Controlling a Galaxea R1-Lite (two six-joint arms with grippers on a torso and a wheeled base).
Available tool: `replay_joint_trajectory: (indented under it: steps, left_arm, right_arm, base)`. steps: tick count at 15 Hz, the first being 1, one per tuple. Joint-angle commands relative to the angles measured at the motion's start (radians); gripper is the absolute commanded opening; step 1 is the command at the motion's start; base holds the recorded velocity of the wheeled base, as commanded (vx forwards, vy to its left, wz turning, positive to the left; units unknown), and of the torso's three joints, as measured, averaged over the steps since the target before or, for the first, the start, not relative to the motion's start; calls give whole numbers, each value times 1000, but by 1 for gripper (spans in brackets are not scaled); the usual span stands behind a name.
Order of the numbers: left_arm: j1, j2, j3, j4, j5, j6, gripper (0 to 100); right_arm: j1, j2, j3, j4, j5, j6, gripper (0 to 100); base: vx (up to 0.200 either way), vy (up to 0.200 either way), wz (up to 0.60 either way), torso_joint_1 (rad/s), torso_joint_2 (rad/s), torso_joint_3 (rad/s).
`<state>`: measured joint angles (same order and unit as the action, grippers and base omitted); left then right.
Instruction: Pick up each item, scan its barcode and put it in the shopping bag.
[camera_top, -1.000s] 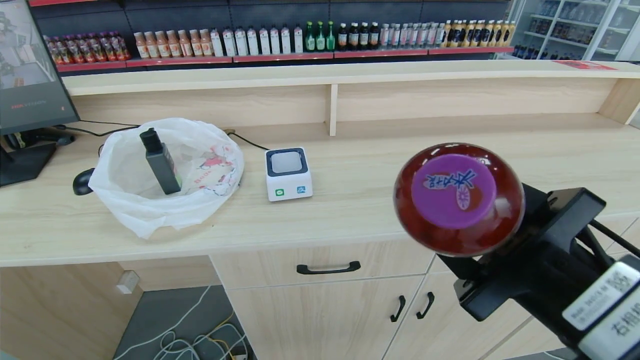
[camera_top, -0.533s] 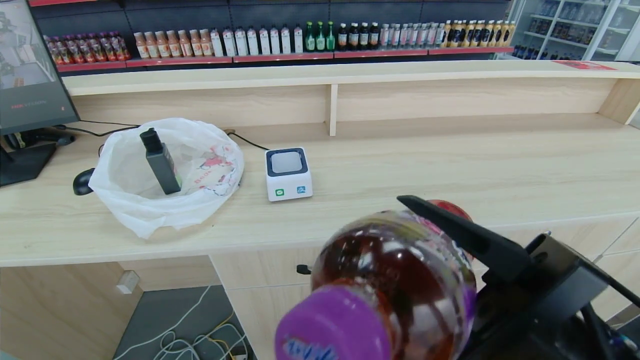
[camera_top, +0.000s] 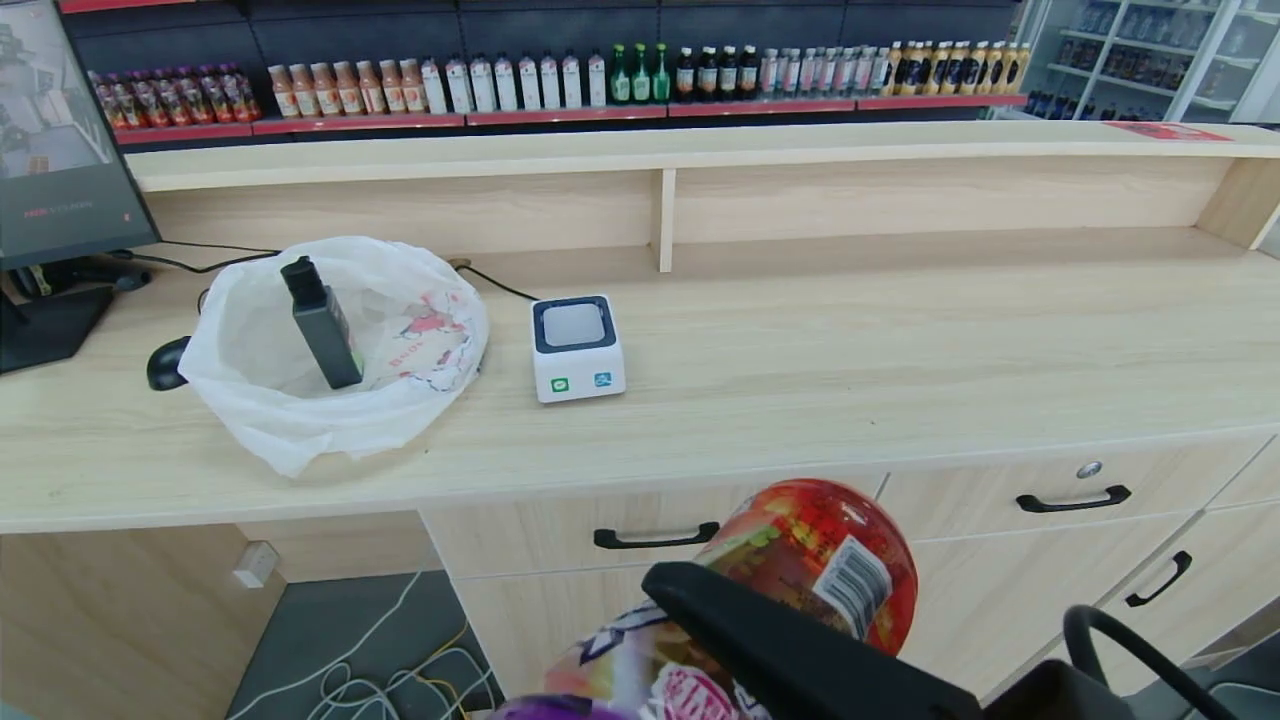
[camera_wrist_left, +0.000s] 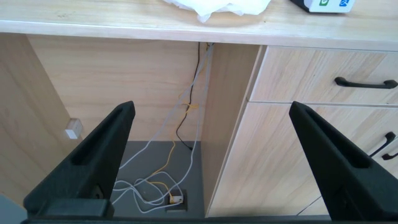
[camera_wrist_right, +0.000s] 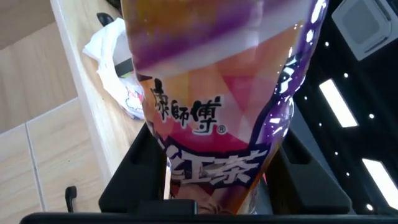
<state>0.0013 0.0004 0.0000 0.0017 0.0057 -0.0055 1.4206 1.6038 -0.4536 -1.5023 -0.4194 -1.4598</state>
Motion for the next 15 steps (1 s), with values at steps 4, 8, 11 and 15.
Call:
replay_joint_trajectory:
  steps: [4, 8, 11, 15]
  left_arm:
    - [0, 0, 0, 0, 0, 1, 100]
    - [0, 0, -2, 0, 0, -1, 100]
    - [0, 0, 0, 0, 0, -1, 100]
    - [0, 0, 0, 0, 0, -1, 100]
  right_arm:
    - [3, 10, 10, 1, -1, -48, 0]
    - [-6, 1, 13, 42, -1, -63, 0]
    - [-8, -13, 18, 73, -2, -74, 0]
    - [-19, -22, 33, 25, -10, -68, 0]
  base:
    - [0, 0, 0, 0, 0, 0]
    - [0, 0, 0, 0, 0, 0]
    - [0, 0, 0, 0, 0, 0]
    - [0, 0, 0, 0, 0, 0]
